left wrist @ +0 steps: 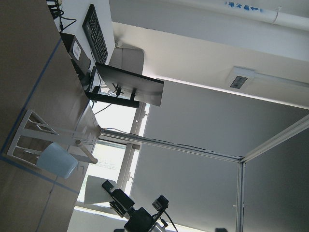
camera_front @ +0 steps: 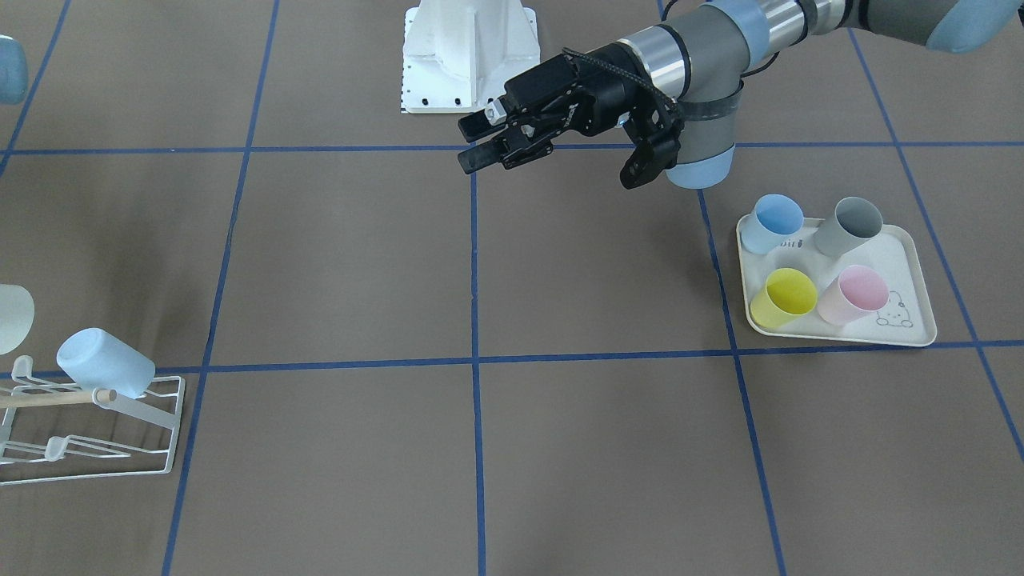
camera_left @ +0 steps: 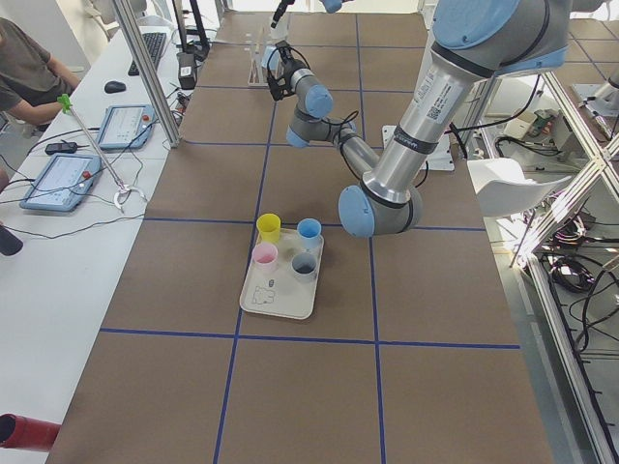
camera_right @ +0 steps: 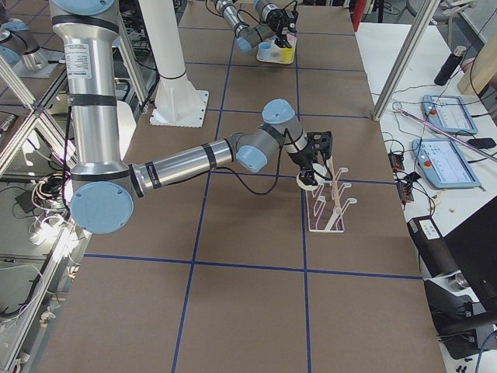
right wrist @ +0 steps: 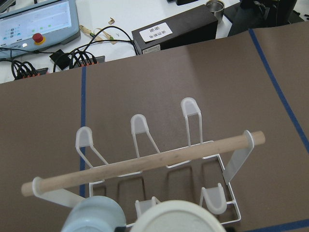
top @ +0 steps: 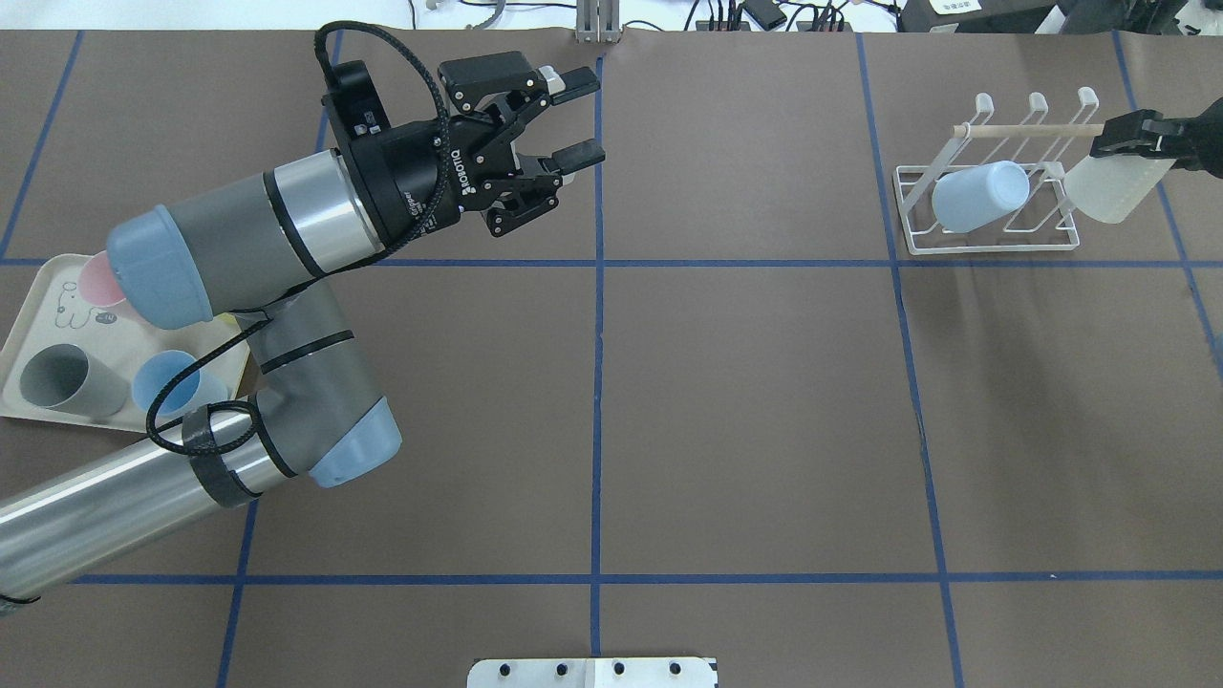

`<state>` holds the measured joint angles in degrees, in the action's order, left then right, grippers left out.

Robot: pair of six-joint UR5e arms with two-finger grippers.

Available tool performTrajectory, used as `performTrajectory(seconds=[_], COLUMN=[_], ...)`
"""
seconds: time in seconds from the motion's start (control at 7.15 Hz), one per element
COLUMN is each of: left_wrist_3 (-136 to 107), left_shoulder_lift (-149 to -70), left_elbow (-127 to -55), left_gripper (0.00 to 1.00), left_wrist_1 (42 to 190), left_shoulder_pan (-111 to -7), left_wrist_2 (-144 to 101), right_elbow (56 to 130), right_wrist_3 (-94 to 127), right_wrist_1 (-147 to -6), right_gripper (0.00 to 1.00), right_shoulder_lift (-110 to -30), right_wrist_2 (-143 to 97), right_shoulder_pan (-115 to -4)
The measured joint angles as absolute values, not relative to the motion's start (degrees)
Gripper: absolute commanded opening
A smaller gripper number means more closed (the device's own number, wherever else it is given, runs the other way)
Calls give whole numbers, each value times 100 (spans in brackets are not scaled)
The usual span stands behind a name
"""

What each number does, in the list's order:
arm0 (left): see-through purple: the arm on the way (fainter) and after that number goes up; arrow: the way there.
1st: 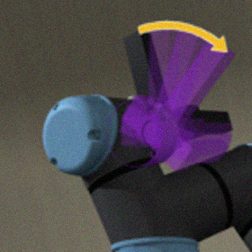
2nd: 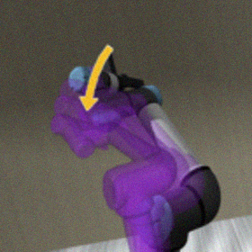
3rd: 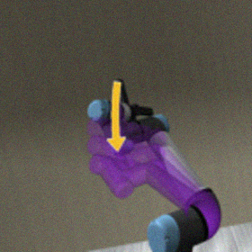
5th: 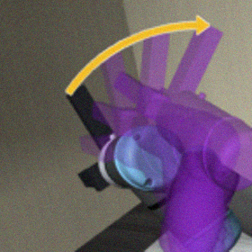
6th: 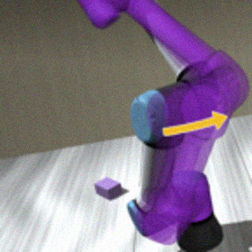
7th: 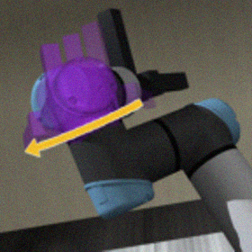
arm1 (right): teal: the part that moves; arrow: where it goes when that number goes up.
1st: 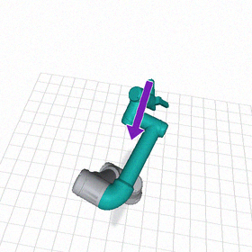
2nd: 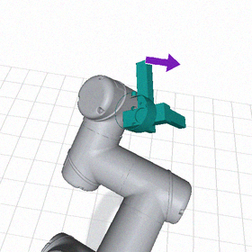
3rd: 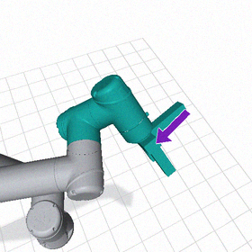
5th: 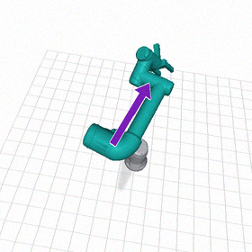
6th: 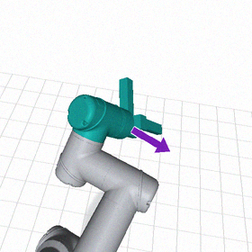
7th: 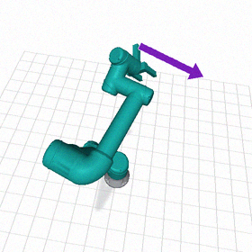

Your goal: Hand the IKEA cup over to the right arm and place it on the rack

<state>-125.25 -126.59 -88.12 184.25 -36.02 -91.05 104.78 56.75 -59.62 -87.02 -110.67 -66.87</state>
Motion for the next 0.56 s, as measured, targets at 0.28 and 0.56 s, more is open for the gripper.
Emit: performTrajectory(seconds=[0.28, 0.56], left_wrist_3=[-12526, -12527], left_shoulder_lift=[-12664, -12665], left_elbow=[-8814, -8824], left_gripper=[69, 69], left_wrist_1=[18422, 18416], left_shoulder_pan=[-3591, -3586], left_wrist_2=[-9106, -9109], right_elbow=[10245, 10089], right_wrist_3=[5691, 5702], right_wrist_1=[-5964, -5950], right_gripper=[0, 0], right_shoulder_lift=[-8459, -8331], right_wrist_2=[-11056, -11049], right_shoulder_pan=[-6688, -6687])
